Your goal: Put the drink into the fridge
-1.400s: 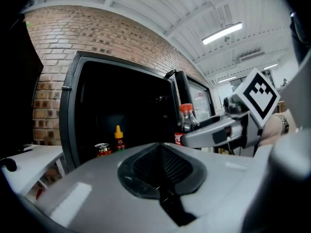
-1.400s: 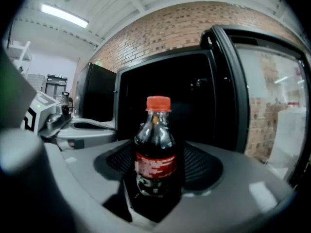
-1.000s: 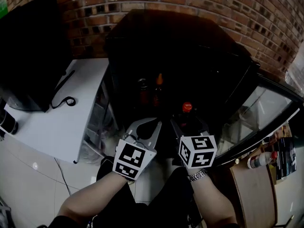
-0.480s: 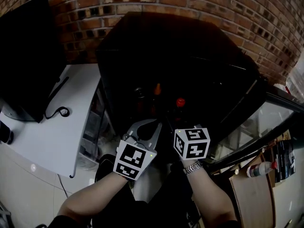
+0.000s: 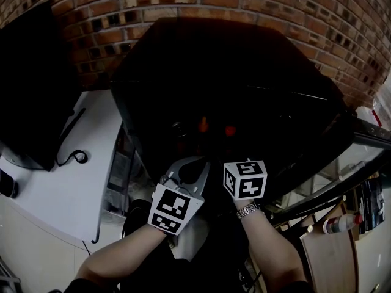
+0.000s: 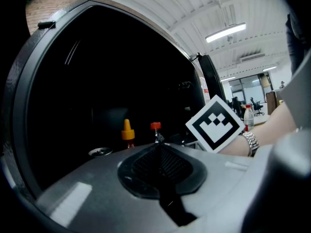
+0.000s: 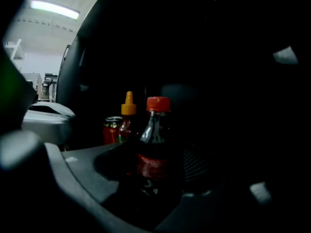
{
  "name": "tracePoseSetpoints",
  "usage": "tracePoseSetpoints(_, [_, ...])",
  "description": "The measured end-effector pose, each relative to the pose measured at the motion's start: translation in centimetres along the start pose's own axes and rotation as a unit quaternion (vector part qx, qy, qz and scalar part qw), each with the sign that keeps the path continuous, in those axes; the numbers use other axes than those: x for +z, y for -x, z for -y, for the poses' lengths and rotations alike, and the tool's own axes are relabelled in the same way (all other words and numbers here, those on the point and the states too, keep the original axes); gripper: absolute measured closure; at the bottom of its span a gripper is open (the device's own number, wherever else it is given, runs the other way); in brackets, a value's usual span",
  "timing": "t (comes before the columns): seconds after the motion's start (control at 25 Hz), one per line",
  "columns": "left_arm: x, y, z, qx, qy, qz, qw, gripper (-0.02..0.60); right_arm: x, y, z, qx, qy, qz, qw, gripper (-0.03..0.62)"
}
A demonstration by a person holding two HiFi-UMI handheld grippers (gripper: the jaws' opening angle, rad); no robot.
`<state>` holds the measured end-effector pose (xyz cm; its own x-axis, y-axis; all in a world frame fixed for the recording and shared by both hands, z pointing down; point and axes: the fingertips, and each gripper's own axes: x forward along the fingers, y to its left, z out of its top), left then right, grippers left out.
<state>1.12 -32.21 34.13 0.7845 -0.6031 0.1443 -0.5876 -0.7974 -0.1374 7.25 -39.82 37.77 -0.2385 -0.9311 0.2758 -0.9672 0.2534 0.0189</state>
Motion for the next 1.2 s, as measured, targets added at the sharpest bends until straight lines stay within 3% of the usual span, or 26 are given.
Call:
tracePoseSetpoints(0.76, [-0.6, -1.0, -0.6, -0.012, 0.0, -0.008, 0.9999, 0.577, 0.3, -1.5, 0.5, 0.003, 0.015, 0.004, 1.0, 0.278])
tracePoseSetpoints(1.2, [2.0, 0.1, 3.0, -0.036, -0.009, 0.014, 0.9992, 0.577, 2.3, 5.9, -0.2, -0.009, 0.005, 0.042, 0.999, 0.276])
